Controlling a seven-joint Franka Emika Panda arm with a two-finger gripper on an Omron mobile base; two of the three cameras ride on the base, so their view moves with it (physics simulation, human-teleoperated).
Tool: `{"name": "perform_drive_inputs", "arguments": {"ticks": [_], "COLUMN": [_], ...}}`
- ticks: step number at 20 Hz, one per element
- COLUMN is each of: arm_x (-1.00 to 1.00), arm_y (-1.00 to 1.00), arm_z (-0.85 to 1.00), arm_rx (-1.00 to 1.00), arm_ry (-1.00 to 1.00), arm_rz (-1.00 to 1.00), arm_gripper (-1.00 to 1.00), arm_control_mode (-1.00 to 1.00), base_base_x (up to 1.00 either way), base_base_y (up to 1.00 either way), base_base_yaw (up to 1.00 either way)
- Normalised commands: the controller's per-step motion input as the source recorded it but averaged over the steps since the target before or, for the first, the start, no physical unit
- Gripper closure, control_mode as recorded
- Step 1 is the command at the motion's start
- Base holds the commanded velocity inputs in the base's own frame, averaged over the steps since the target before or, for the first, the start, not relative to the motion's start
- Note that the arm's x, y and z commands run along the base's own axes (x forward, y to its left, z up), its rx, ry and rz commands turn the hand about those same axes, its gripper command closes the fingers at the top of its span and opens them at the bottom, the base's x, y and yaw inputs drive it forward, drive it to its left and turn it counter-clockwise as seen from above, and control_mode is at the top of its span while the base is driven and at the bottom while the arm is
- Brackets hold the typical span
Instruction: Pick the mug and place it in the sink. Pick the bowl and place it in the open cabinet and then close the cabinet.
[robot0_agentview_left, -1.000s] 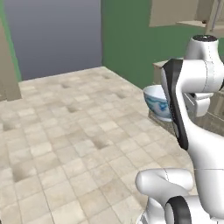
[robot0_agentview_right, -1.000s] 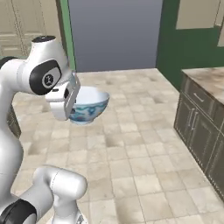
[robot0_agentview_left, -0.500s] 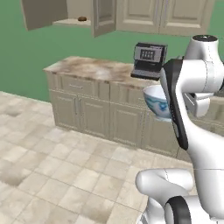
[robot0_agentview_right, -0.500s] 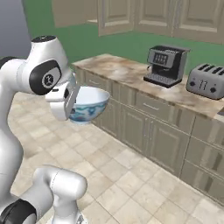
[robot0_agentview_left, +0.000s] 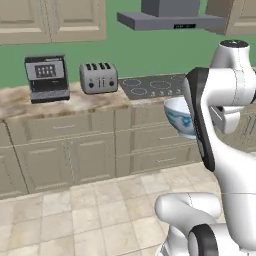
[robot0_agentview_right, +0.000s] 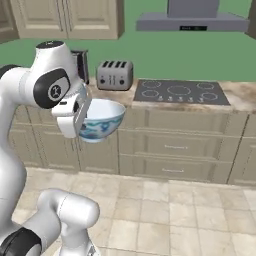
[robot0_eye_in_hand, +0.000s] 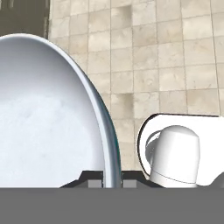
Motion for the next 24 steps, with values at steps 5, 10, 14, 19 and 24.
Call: {"name": "perform_drive_inputs", "arguments": {"ticks": [5,10,14,19,24], "arm_x": [0.0,0.0,0.0,0.0,0.0], "arm_y": [0.0,0.0,0.0,0.0,0.0], "arm_z": [0.0,0.0,0.0,0.0,0.0], "arm_rx": [0.0,0.0,0.0,0.0,0.0], "arm_ry": [0.0,0.0,0.0,0.0,0.0], "arm_rz": [0.0,0.0,0.0,0.0,0.0], "arm_gripper": [1.0,1.0,1.0,1.0,1.0], "arm_control_mode": [1.0,1.0,1.0,1.0,1.0], "base_base_x": [0.0,0.0,-0.04,-0.22,-0.13], "base_base_y": [0.68,1.0,1.0,1.0,1.0], "base_base_yaw": [-0.63,-0.11,0.04,0.15,0.25]}}
